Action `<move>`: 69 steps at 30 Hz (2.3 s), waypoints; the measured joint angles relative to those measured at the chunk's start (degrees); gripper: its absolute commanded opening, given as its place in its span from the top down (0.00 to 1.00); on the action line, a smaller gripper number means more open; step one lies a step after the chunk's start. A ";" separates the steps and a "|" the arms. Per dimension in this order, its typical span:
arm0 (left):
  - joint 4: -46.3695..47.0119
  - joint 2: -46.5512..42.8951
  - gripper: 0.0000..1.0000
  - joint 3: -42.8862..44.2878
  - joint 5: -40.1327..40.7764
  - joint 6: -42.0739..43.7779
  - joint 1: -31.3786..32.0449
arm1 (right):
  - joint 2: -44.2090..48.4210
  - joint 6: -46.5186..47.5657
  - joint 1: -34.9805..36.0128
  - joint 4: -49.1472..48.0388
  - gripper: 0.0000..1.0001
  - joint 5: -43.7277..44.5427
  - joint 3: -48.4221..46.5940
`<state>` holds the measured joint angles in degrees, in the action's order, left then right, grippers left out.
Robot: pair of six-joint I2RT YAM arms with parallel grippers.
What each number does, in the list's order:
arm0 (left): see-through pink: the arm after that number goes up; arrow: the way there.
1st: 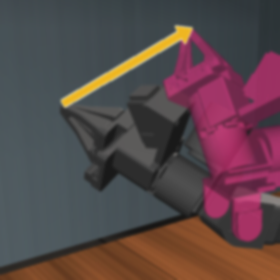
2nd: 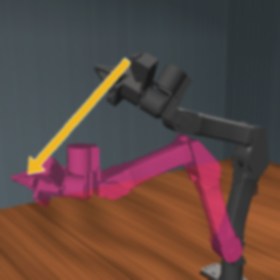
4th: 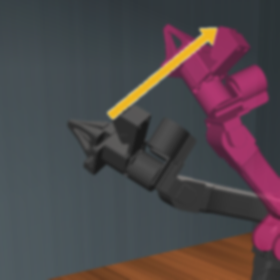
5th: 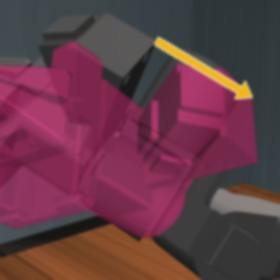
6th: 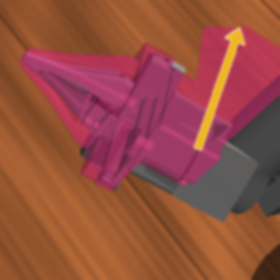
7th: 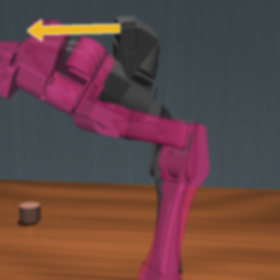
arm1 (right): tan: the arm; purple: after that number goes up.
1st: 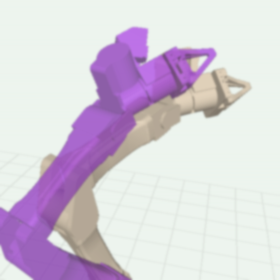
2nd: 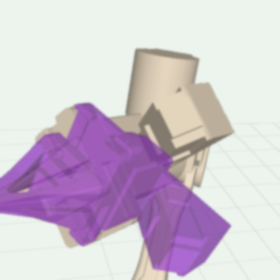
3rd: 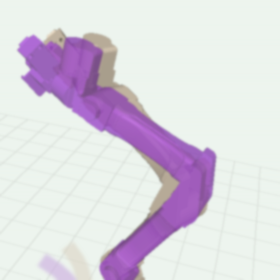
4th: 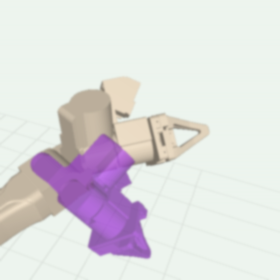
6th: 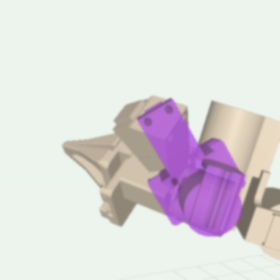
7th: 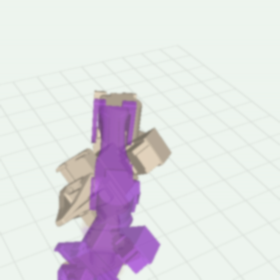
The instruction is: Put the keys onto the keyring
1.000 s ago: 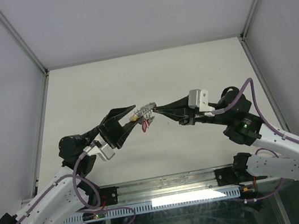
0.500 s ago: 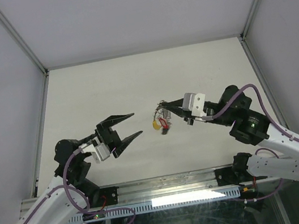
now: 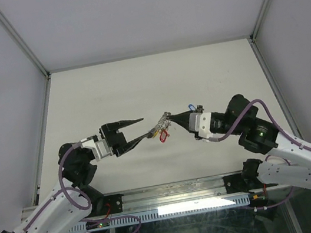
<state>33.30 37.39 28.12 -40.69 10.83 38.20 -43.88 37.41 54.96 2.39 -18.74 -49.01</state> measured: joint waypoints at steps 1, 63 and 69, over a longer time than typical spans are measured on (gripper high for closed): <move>1.20 0.04 0.56 0.00 -0.04 -0.50 0.00 | 0.22 0.74 -0.02 -0.42 1.00 -1.31 1.11; -18.99 16.22 0.79 17.57 -9.57 6.84 1.99 | -3.15 -21.46 -11.56 -43.23 1.00 -27.82 17.97; -22.34 17.16 0.81 19.19 -9.49 9.05 3.63 | -3.37 -21.44 -11.56 -43.17 1.00 -27.98 17.97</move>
<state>10.96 54.54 47.31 -50.17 19.88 41.82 -47.24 15.97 43.40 -40.77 -46.72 -31.05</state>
